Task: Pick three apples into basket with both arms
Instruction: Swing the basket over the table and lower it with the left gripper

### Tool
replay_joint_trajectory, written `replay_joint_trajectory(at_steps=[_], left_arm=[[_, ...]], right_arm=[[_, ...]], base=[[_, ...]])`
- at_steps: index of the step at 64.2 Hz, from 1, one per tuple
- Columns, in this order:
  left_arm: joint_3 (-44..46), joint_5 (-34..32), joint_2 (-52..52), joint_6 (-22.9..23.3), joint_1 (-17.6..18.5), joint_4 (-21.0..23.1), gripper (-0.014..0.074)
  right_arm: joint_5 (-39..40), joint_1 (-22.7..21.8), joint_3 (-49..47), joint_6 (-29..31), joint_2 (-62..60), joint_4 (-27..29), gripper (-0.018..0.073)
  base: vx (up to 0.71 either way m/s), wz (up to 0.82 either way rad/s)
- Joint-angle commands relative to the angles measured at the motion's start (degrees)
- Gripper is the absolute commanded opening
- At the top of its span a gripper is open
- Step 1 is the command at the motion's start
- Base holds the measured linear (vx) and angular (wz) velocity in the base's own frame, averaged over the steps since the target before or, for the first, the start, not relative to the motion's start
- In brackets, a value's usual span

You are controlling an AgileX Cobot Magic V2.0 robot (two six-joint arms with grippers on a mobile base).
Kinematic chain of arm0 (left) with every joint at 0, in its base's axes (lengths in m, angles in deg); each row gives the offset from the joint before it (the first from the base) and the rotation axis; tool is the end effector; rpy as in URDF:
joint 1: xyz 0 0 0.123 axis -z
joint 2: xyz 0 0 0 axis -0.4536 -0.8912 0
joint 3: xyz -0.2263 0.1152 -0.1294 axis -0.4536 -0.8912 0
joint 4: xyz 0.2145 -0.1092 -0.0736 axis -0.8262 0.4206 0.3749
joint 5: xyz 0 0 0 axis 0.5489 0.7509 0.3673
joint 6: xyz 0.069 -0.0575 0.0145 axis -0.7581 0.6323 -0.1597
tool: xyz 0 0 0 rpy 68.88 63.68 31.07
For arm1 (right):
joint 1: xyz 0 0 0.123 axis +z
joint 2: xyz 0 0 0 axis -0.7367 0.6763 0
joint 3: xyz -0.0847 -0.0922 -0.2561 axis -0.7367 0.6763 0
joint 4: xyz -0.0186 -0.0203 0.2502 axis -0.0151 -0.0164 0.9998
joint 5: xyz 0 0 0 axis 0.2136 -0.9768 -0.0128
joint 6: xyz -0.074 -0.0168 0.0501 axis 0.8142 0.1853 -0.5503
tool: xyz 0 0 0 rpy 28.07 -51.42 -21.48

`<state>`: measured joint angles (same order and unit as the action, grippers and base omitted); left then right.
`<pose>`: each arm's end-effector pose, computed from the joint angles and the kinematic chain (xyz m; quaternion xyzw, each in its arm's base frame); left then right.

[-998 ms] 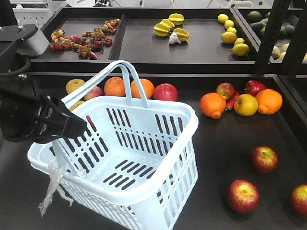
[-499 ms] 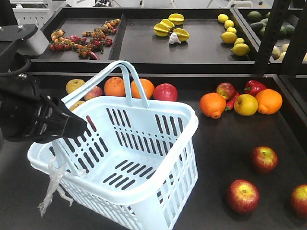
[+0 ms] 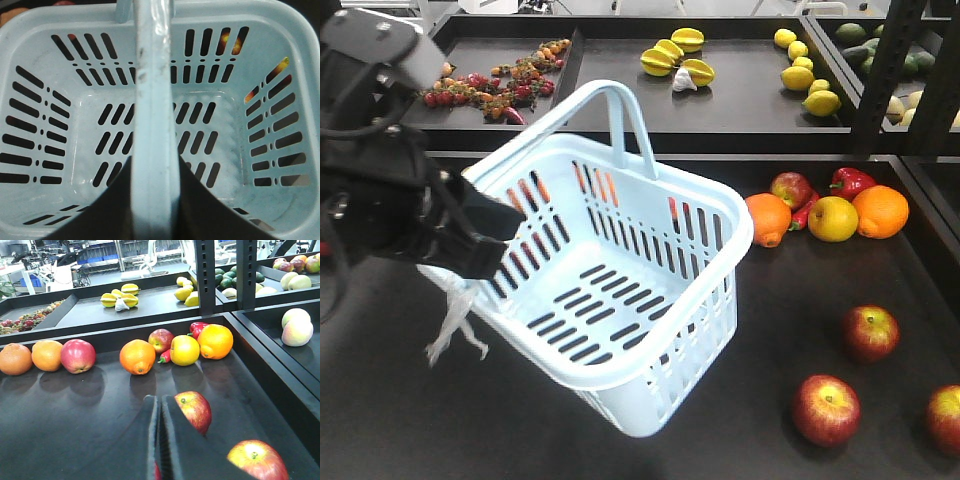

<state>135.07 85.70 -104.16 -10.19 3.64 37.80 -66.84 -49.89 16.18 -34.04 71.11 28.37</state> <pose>0.2034 -0.1412 0.4014 0.3097 0.8565 -0.1804 0.3713 0.0558 -0.0044 0.1864 0.0740 0.7465 0.0219 0.6609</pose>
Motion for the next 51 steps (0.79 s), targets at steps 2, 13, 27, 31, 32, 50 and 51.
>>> replay_joint_trajectory(at_steps=[2,13,27,31,32,50,51], left_arm=[[1.71,-8.37,-2.53,-7.11,0.29,1.36,-0.0008],[4.93,-10.91,-10.29,-18.56,0.29,1.69,-0.0008],[14.88,-10.01,-20.92,-26.19,0.29,4.23,-0.0008],[17.72,-8.47,-24.35,-28.99,0.24,5.92,-0.0008],[18.36,-8.00,-25.03,-29.96,0.25,6.28,-0.0008],[28.60,-0.02,-36.53,-42.30,0.25,11.91,-0.0008],[29.18,0.10,-37.19,-42.30,0.25,11.90,-0.0008]], right_arm=[[4.26,-0.29,0.82,0.31,-0.61,-0.58,-0.0001],[4.26,-0.29,0.82,0.31,-0.61,-0.58,-0.0001],[4.26,-0.29,0.82,0.31,-0.61,-0.58,-0.0001],[4.18,-0.29,0.82,0.31,-0.61,-0.58,-0.0001],[4.11,-0.29,0.82,0.31,-0.61,-0.58,-0.0001],[4.11,-0.29,0.82,0.31,-0.61,-0.58,-0.0001],[4.11,-0.29,0.82,0.31,-0.61,-0.58,-0.0001]], base=[[0.00,0.00],[0.00,0.00],[0.00,0.00],[0.00,0.00],[0.00,0.00],[0.00,0.00],[0.00,0.00]])
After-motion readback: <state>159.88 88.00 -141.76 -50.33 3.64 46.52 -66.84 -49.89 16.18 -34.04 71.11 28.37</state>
